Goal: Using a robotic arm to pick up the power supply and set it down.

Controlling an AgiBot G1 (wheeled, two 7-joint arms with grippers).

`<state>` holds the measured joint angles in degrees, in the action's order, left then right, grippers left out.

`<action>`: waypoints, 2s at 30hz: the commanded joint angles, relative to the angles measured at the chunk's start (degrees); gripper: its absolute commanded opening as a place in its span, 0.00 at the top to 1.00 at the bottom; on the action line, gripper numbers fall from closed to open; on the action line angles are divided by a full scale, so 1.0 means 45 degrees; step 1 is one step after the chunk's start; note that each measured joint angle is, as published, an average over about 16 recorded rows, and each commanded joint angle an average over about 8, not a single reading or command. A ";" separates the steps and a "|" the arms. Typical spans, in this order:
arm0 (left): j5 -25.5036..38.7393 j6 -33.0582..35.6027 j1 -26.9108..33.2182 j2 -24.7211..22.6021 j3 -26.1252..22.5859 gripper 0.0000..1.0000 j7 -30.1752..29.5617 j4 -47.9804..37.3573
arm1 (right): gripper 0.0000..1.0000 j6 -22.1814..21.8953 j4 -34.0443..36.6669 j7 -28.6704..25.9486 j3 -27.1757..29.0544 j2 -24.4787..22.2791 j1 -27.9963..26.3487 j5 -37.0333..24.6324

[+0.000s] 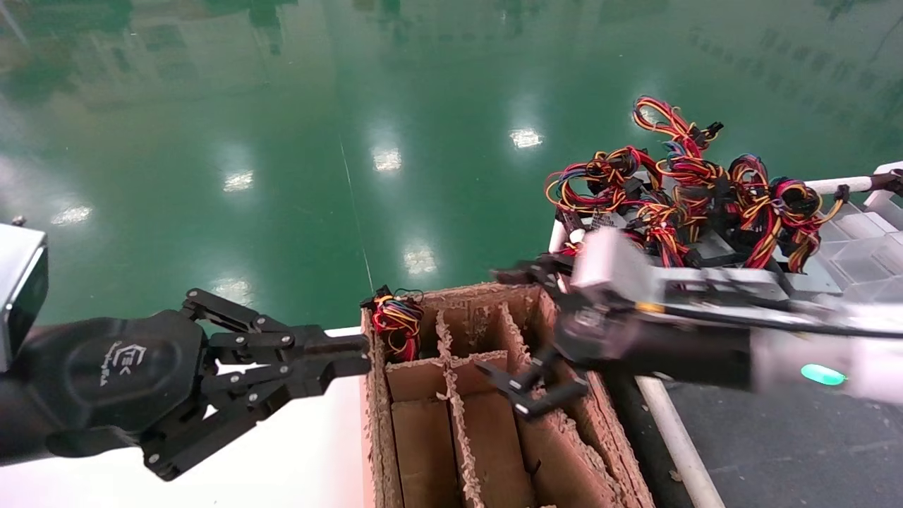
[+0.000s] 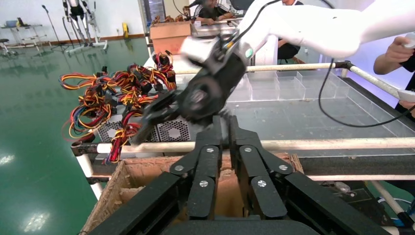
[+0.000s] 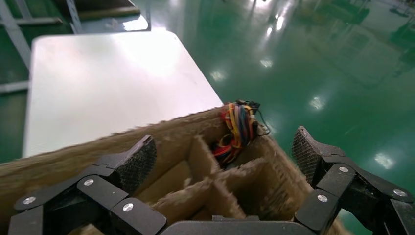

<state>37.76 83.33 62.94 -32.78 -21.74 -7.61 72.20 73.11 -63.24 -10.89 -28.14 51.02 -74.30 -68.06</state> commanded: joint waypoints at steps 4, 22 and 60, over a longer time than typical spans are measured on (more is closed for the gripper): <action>0.0000 0.0000 0.0000 0.0000 0.0000 1.00 0.0000 0.0000 | 0.00 -0.0067 0.1700 -0.0115 -0.0887 0.1551 -0.1145 -0.1193; -0.0001 -0.0001 0.0001 0.0001 -0.0002 0.00 0.0001 0.0000 | 0.58 0.0024 0.8367 0.2527 -0.1970 0.5267 -0.3960 -0.2490; -0.0003 -0.0002 0.0001 0.0002 -0.0005 0.00 0.0002 0.0000 | 1.00 -0.0965 1.0075 0.4469 -0.3320 0.5943 -0.4080 -0.1323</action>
<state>37.74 83.33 62.94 -32.77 -21.76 -7.60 72.20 68.76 -17.95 9.17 -43.06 77.75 -92.63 -73.95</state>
